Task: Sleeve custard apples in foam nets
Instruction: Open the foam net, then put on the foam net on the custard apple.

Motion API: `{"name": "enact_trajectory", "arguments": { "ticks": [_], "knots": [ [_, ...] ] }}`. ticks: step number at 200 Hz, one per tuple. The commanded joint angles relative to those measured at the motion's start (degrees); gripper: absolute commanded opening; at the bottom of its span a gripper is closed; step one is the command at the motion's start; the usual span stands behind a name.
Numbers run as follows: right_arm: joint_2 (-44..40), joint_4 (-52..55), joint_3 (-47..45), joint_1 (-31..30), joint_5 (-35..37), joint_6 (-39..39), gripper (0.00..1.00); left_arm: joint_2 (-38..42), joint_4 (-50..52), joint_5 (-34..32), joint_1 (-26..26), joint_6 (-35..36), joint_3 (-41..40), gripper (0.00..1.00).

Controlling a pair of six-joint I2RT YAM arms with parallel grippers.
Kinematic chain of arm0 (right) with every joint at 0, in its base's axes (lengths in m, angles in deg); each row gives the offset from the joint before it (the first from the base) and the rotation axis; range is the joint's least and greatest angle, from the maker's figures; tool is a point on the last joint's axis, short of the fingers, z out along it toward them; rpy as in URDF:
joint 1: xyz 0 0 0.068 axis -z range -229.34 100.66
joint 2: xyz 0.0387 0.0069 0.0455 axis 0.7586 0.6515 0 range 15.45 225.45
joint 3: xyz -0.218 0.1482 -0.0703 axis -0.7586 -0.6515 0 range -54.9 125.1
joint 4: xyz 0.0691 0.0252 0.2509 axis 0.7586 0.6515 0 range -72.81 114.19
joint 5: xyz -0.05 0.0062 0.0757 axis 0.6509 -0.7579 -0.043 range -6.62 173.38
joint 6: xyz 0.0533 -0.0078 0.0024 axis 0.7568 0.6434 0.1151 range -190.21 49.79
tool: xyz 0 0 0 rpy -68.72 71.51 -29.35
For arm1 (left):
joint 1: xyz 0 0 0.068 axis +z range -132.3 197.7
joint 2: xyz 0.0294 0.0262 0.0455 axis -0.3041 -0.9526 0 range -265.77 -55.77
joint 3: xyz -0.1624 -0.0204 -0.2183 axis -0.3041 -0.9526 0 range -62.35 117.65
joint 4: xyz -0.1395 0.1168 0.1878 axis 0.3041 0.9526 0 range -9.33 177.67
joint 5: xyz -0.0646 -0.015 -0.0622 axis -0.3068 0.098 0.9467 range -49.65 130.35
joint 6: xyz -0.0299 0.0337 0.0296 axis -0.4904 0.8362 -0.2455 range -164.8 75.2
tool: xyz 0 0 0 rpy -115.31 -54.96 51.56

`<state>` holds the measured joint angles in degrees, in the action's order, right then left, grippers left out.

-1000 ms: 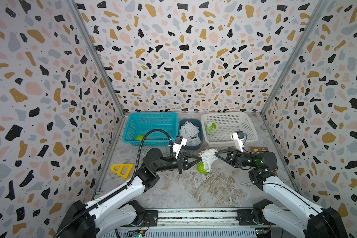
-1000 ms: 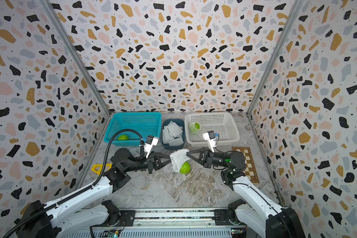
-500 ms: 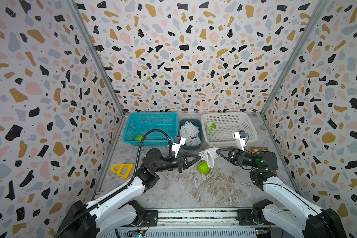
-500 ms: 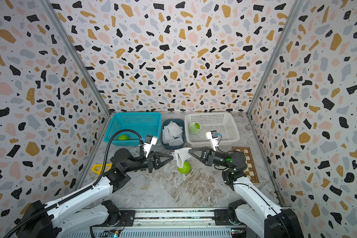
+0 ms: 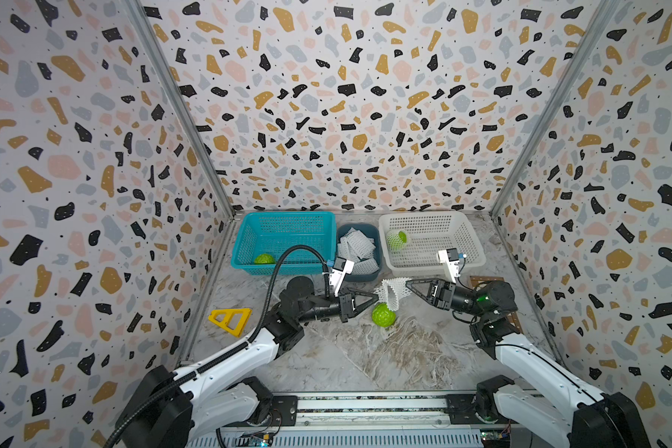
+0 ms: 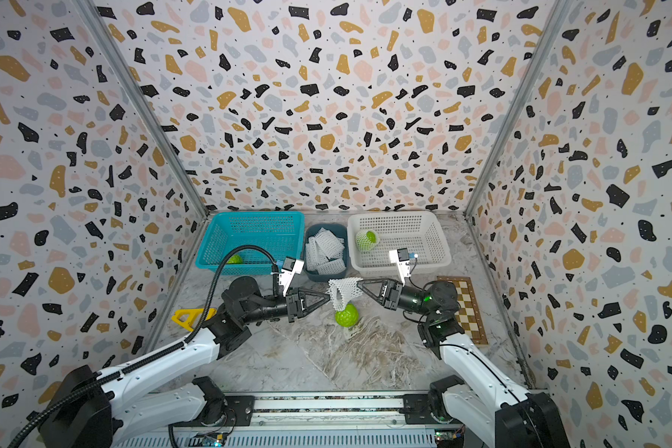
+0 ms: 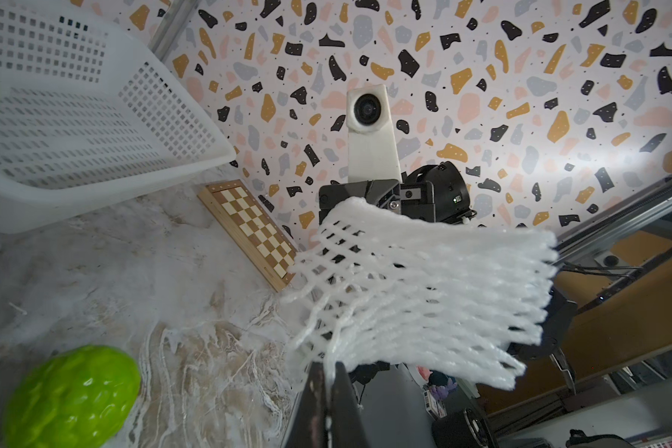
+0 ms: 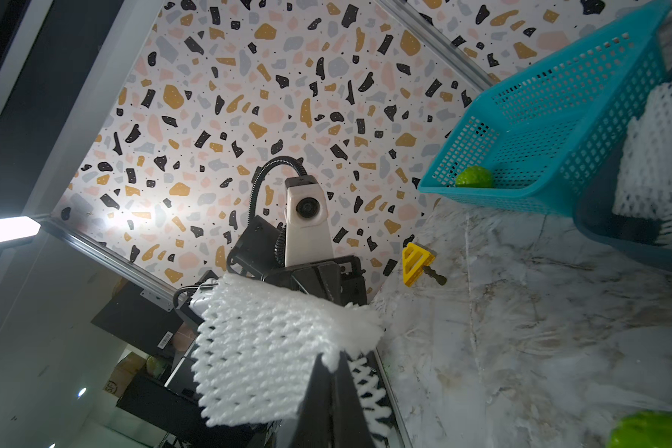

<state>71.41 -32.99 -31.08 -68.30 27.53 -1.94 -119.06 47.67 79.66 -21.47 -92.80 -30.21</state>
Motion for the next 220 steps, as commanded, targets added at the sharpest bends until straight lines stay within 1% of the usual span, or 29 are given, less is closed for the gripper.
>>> {"name": "enact_trajectory", "arguments": {
  "ticks": [1,31,56,79,99,103,182,220],
  "knots": [
    [0.92,6.0,-0.77,0.32,1.68,-4.43,0.0,-1.66,0.13,-1.69,0.24,-0.62,0.68,0.0],
    [2.88,7.94,-1.71,0.76,2.42,-6.13,0.0,-4.16,-1.45,-1.81,0.25,-1.68,0.2,0.0],
    [3.68,9.61,-2.58,2.1,3.22,-7.2,0.0,-4.45,-0.34,-3.64,0.72,-1.65,-0.32,0.0],
    [4.26,10.2,-3.31,2.94,3.63,-7.71,0.0,-5.53,1.16,-4.27,1.19,-1.65,-0.41,0.0],
    [5.17,11.46,-3.68,2.96,4.61,-8.84,0.0,-7.3,0.54,-4.31,1.3,-1.66,-0.67,0.0],
    [5.44,11.7,-3.76,3.05,4.68,-8.89,0.0,-7.66,0.08,-4.14,1.38,-3.31,-0.79,0.0],
    [8.64,11.1,-5.57,4.2,6.11,-9.57,0.0,-10.99,0.29,-4.01,1.91,-3.78,-0.94,0.0],
    [10.42,9.94,-6.22,4.2,6.25,-9.9,0.0,-14.16,-0.52,-2.92,1.91,-4.26,-0.68,0.0]
  ]
}}
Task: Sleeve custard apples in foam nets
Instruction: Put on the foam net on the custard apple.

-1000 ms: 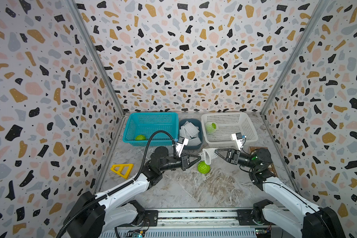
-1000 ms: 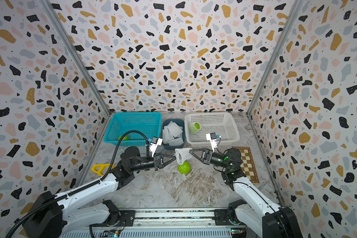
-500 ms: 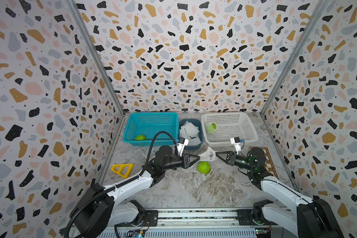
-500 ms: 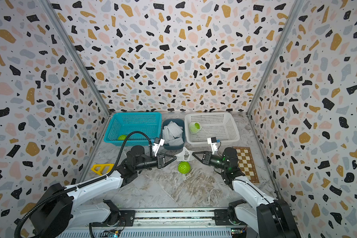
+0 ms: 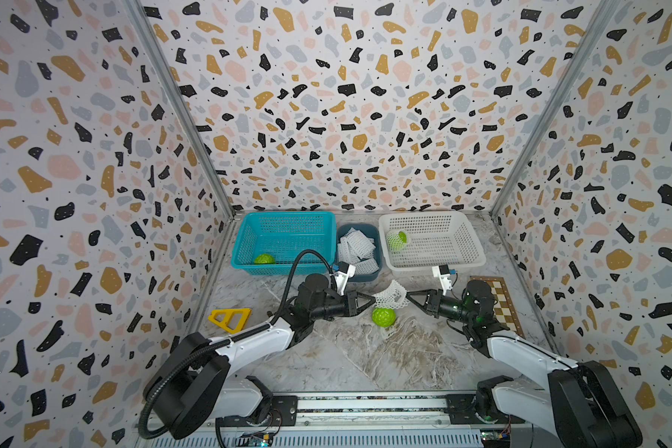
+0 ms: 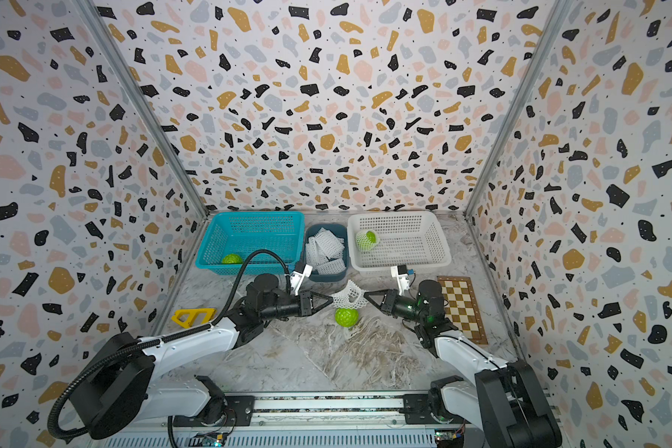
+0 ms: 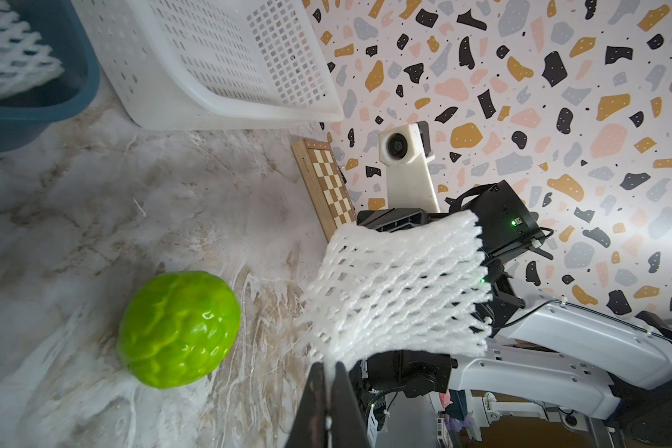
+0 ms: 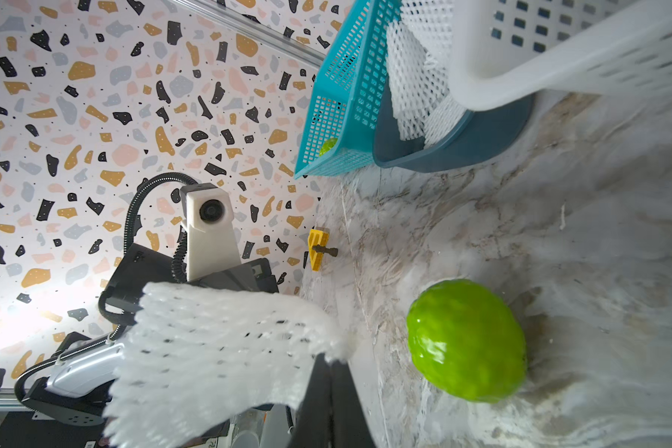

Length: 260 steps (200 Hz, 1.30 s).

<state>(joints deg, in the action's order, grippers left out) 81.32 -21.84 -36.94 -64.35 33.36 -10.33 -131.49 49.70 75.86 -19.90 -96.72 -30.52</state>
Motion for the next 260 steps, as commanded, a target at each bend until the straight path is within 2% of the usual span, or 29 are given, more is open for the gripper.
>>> {"name": "enact_trajectory", "arguments": {
  "ticks": [1,120,260],
  "knots": [
    [0.55,-1.26,-0.33,0.24,0.43,-1.47,0.0,-1.85,-2.63,0.88,0.38,-0.36,-0.37,0.0],
    [7.06,-4.3,-0.99,-3.13,1.74,-2.47,0.0,-9.07,-6.05,2.32,0.36,-2.31,0.59,0.0],
    [13.32,-4.04,0.18,-3.8,3.7,-3.54,0.0,-14.08,-7.08,2.29,1.87,-3.8,1.17,0.0]
  ]
}}
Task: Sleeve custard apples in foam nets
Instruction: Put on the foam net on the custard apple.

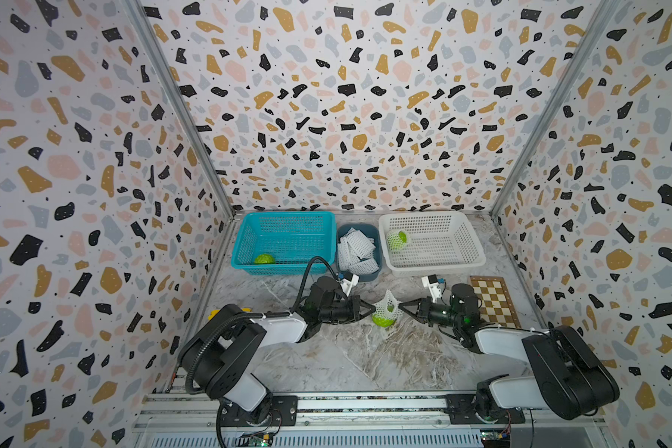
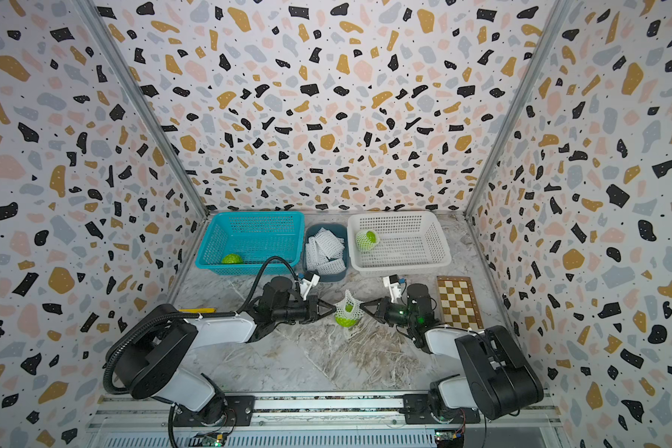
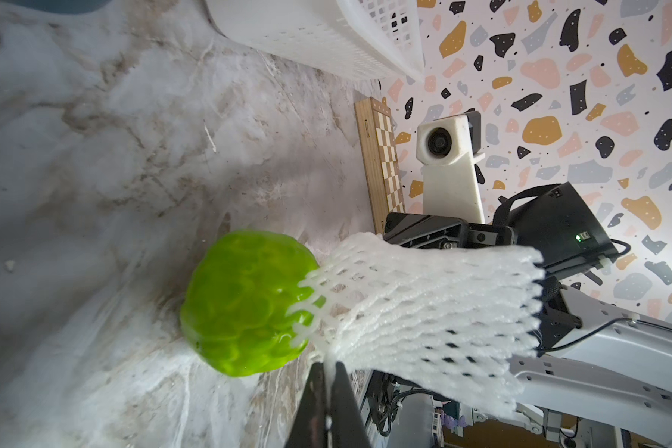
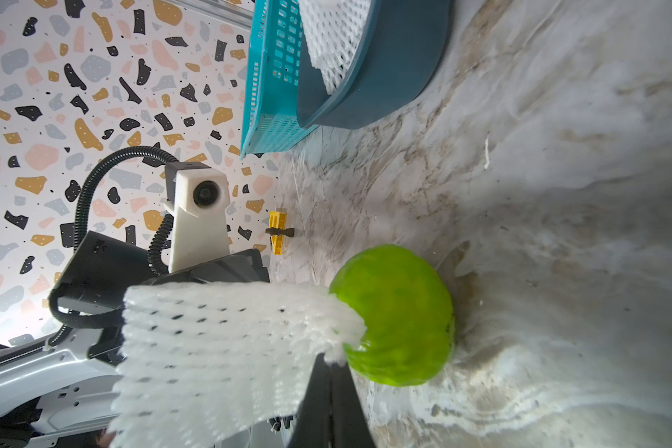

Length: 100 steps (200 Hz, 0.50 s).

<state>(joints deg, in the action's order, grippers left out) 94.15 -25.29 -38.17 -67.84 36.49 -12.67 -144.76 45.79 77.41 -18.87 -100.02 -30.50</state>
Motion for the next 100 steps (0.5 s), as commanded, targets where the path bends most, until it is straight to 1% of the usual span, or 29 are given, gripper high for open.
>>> {"name": "enact_trajectory", "arguments": {
  "ticks": [1,48,69,100],
  "knots": [
    [0.54,-0.54,1.39,-0.3,0.57,-1.2,0.0,-0.82,-3.22,0.78,0.87,-0.5,1.17,0.0],
    [1.89,0.53,2.21,-0.22,1.18,-1.46,0.0,-3.5,-3.69,2.38,1.38,-1.5,2.67,0.0],
    [2.26,0.49,2.56,-0.22,1.06,-1.33,0.0,-4.57,-5.5,3.42,1.42,-2.26,2.64,0.0],
    [1.64,0.44,3.28,-0.13,1.19,-1.33,0.0,-4.03,-5.89,3.48,1.42,-2.11,2.9,0.0]
  ]
}}
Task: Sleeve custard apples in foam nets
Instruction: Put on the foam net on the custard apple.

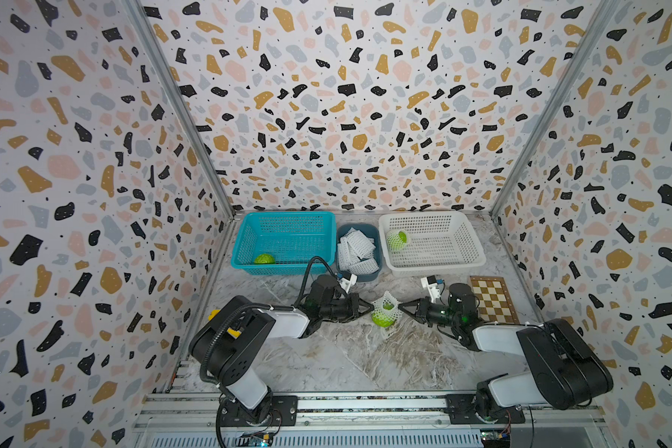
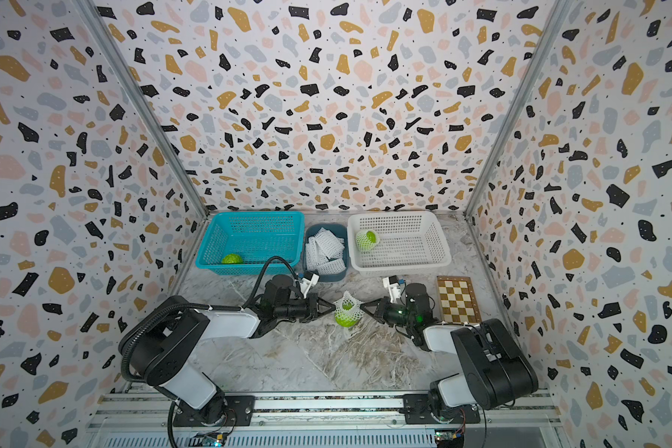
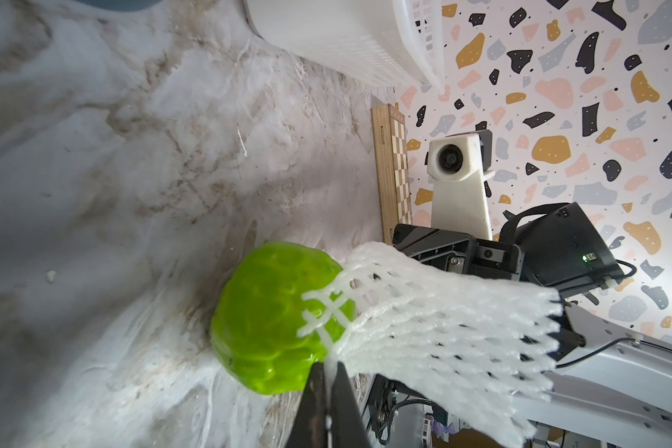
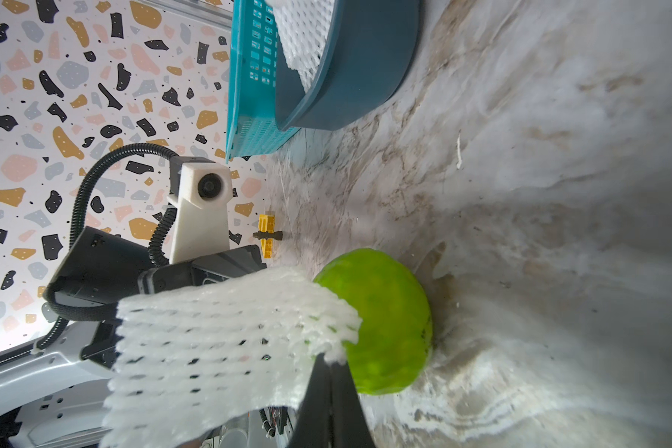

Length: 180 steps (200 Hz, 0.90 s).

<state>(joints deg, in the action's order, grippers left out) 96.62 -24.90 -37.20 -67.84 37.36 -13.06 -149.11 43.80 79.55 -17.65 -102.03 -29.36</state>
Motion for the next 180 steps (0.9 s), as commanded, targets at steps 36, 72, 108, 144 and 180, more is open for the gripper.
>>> {"name": "enact_trajectory", "arguments": {
  "ticks": [36,72,108,144,180],
  "knots": [
    [-1.49,1.23,3.57,0.05,1.37,-1.55,0.0,1.18,-0.47,0.61,0.35,2.0,3.33,0.0],
    [-0.41,1.02,3.57,0.15,1.37,-1.91,0.0,0.4,0.23,1.0,0.55,2.38,4.05,0.0],
    [0.97,1.13,3.23,0.18,0.68,-1.73,0.0,-1.31,-1.49,2.51,0.55,1.01,3.6,0.0],
    [1.03,1.76,2.73,0.13,-0.28,-1.89,0.0,-1.39,-3.01,3.17,0.55,-0.34,2.05,0.0],
    [-0.02,2.15,1.58,0.13,-0.89,-1.94,0.0,-0.9,-4.28,3.95,0.55,-1.65,0.21,0.0]
  ]
}}
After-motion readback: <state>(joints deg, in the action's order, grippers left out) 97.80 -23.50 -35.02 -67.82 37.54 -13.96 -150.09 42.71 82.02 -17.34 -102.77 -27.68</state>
